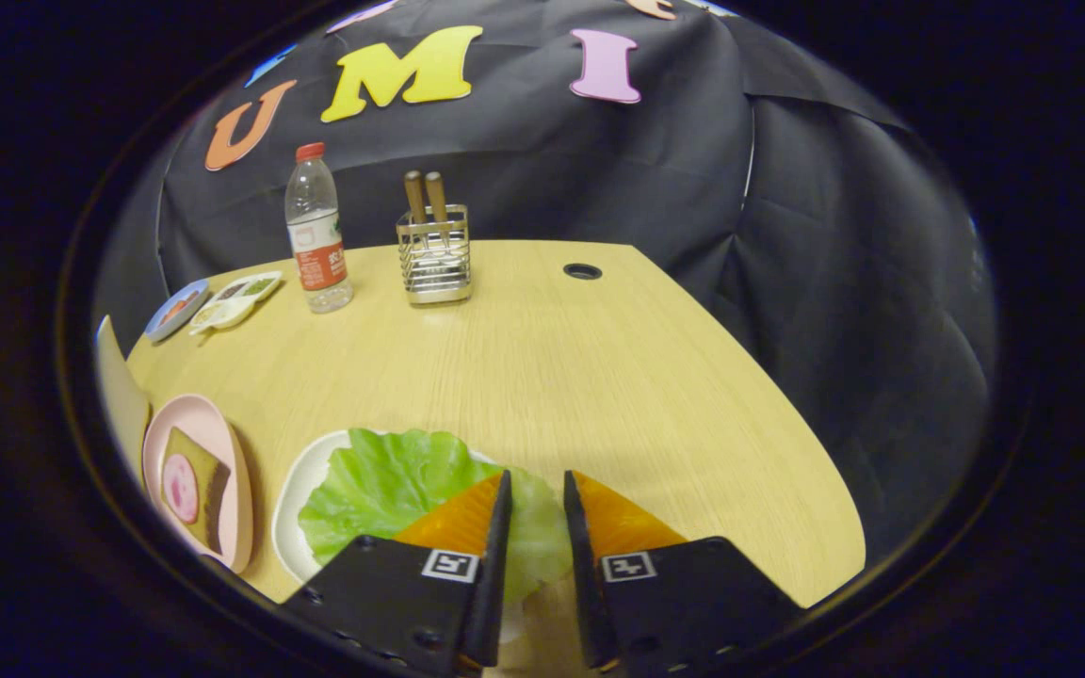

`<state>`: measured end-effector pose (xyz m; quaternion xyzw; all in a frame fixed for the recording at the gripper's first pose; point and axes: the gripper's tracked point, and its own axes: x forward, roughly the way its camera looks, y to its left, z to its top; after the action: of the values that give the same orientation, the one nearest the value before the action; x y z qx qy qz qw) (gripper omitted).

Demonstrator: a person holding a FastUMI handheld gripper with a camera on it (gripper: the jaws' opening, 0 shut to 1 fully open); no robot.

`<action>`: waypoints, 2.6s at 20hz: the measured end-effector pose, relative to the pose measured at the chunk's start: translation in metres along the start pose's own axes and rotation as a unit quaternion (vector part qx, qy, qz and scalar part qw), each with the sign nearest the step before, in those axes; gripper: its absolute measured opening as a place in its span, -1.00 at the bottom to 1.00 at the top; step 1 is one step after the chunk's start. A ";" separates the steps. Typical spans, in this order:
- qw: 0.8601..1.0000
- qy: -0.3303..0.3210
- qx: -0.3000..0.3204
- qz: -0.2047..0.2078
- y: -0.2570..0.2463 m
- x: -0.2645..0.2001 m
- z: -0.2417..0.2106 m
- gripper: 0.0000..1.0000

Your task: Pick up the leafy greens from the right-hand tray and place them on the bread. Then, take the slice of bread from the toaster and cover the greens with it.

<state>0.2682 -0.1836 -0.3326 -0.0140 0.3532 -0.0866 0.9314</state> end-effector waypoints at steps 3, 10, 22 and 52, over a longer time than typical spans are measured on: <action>1.000 0.004 -0.005 -0.012 -0.002 -0.004 0.001 -0.99; 1.000 -0.012 0.008 0.008 0.005 -0.028 0.011 -1.00; 0.998 -0.035 0.034 0.031 0.013 -0.056 0.023 -0.99; 0.960 -0.179 -0.094 0.193 0.278 -0.262 0.064 -0.99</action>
<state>0.1597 0.1325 -0.1368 -0.0488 0.1834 0.1323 0.9729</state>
